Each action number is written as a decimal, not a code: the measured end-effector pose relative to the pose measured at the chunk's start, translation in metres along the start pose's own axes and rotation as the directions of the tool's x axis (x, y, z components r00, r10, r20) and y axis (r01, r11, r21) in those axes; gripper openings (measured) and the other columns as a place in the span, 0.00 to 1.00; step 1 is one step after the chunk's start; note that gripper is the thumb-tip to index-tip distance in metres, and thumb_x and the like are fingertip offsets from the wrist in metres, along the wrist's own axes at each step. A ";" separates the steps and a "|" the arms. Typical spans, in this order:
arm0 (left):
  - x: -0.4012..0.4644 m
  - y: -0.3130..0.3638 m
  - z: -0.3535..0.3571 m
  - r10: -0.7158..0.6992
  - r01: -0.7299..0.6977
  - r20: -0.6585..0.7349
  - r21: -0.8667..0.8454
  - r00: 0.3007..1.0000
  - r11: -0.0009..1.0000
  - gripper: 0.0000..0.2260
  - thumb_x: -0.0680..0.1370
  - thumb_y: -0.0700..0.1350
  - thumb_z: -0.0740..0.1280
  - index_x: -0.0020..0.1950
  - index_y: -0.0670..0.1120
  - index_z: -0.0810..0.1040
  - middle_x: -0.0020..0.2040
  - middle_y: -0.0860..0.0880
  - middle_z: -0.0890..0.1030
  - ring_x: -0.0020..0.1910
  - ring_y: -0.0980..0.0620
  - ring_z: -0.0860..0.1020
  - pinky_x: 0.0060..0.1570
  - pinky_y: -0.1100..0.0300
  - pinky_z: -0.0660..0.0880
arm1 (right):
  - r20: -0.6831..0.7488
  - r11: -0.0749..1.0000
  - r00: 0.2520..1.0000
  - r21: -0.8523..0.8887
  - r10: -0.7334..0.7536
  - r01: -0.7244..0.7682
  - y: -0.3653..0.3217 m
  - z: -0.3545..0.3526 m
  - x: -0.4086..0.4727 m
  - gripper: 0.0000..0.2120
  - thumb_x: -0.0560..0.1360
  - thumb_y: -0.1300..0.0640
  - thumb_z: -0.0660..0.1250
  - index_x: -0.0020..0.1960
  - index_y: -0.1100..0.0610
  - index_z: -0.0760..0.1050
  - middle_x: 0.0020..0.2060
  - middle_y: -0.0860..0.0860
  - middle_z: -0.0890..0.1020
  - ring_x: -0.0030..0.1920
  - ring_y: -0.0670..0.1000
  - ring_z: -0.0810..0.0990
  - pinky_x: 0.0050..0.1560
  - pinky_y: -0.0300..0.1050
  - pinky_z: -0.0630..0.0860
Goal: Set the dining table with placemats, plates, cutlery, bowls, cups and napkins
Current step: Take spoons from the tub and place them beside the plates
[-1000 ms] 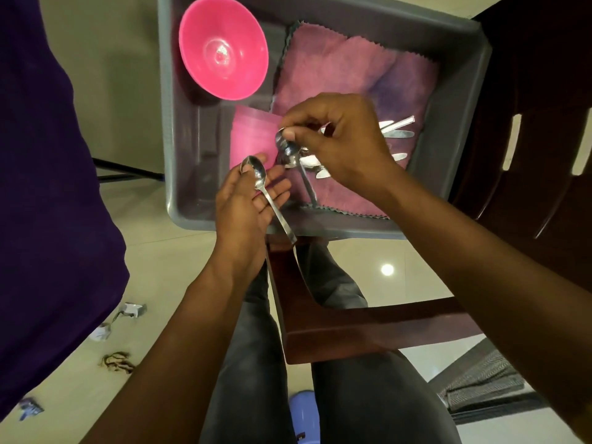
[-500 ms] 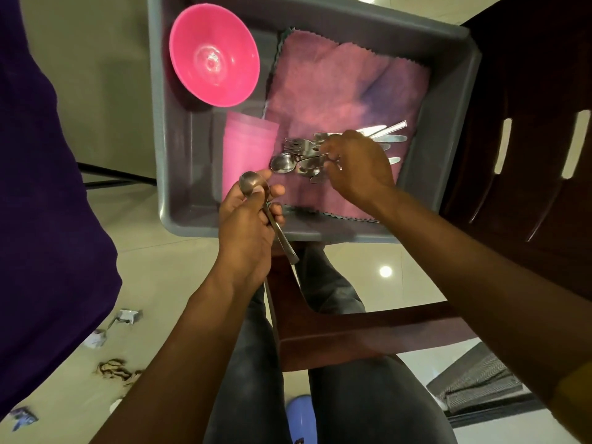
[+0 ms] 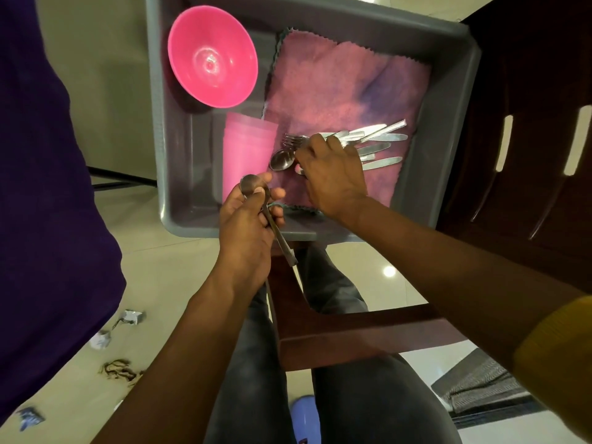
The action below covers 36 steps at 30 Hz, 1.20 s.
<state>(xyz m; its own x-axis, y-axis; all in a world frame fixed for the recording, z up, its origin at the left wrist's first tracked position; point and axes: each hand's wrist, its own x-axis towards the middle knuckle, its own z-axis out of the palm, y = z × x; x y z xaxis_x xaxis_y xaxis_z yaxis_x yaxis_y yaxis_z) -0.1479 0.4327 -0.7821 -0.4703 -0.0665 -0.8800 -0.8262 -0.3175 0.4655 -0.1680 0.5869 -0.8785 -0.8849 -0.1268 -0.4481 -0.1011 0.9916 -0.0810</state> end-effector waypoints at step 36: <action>0.009 -0.012 -0.010 -0.101 0.105 0.026 -0.245 0.995 0.964 0.07 0.86 0.47 0.63 0.61 0.46 0.75 0.41 0.50 0.79 0.36 0.55 0.73 0.39 0.62 0.72 | -0.088 0.970 0.996 0.241 0.033 -0.011 0.006 -0.027 0.009 0.18 0.74 0.63 0.70 0.63 0.55 0.80 0.56 0.56 0.78 0.55 0.60 0.78 0.47 0.55 0.80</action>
<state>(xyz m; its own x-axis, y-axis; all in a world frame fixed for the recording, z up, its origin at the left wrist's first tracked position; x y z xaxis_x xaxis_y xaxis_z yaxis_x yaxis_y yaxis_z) -0.1390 0.4261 -0.7969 -0.3918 -0.0096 -0.9200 -0.7696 -0.5445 0.3335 -0.1888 0.5921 -0.8592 -0.9243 -0.0913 -0.3706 0.0211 0.9573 -0.2884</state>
